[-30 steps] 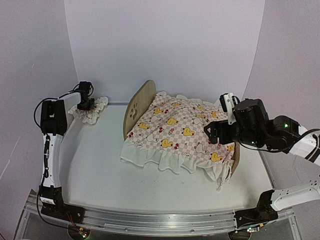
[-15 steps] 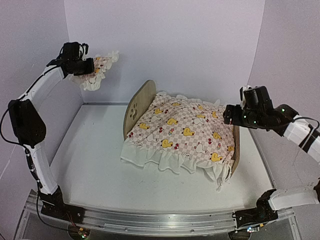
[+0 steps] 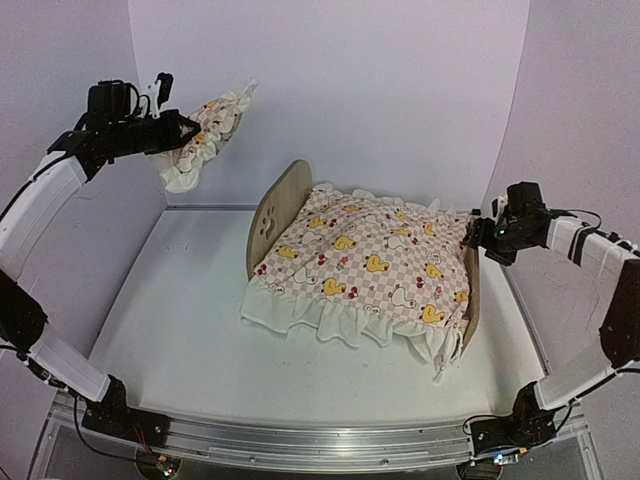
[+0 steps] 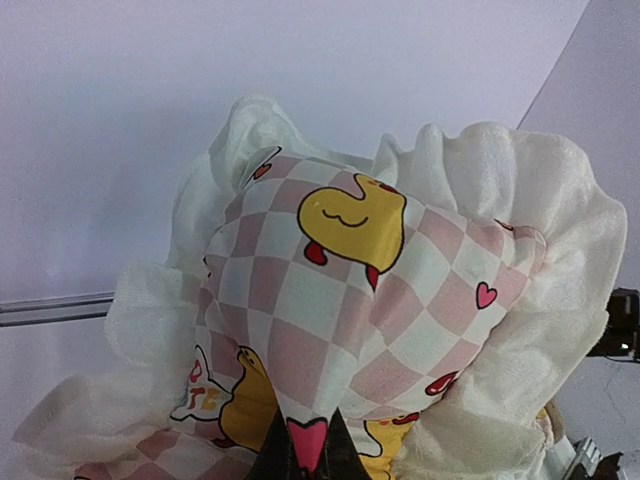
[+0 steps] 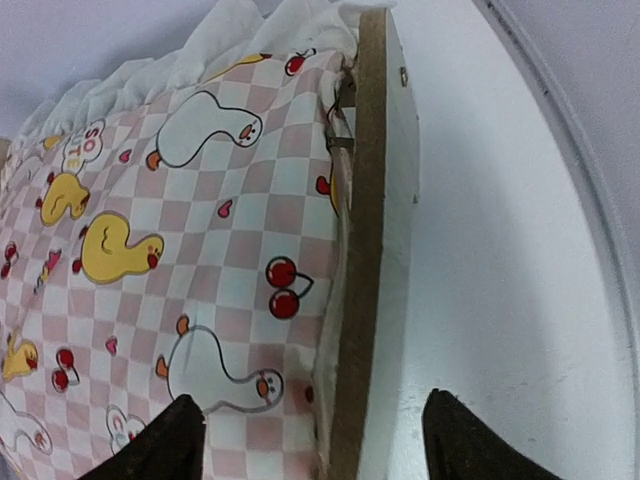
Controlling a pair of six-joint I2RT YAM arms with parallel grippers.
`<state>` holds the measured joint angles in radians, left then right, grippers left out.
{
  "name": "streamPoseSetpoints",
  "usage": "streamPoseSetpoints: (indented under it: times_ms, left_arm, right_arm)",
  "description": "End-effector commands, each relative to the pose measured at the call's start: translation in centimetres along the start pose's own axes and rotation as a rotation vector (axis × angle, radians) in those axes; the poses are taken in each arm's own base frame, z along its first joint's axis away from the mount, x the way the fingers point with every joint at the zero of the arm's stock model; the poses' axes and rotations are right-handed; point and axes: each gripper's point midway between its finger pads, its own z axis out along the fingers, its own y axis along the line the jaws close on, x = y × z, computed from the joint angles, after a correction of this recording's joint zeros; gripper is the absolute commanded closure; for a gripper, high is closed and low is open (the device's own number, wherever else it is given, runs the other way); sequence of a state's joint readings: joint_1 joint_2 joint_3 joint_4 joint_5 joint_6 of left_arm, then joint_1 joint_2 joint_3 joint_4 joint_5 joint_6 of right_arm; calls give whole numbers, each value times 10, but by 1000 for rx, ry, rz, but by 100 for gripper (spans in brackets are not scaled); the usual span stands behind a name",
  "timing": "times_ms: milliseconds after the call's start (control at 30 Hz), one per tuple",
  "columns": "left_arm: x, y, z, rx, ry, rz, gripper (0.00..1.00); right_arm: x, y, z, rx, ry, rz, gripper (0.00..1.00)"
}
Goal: Set up the pet bed
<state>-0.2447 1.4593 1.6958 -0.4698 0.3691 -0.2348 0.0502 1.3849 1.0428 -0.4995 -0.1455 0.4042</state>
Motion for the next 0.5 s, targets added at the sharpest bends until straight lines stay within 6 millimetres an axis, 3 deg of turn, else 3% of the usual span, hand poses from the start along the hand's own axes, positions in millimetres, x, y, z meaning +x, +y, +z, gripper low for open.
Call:
streamPoseSetpoints:
  times_ms: [0,100,200,333,467]
  left_arm:
    - [-30,-50,-54,152,-142,35,100]
    - [-17,-57,-68,191,-140,7,100]
    - [4,-57,-72,208,-114,-34,100]
    - [16,-50,-80,165,-121,-51,100]
    - [18,-29,-94,29,-171,-66,100]
  right_arm:
    - [-17,31,22,-154,-22,-67,42]
    - [-9,43,35,-119,-19,-144,44]
    - [0,72,42,-146,-19,-176,52]
    - [10,131,48,-173,-56,-199,60]
    - [28,201,52,-272,-73,-201,65]
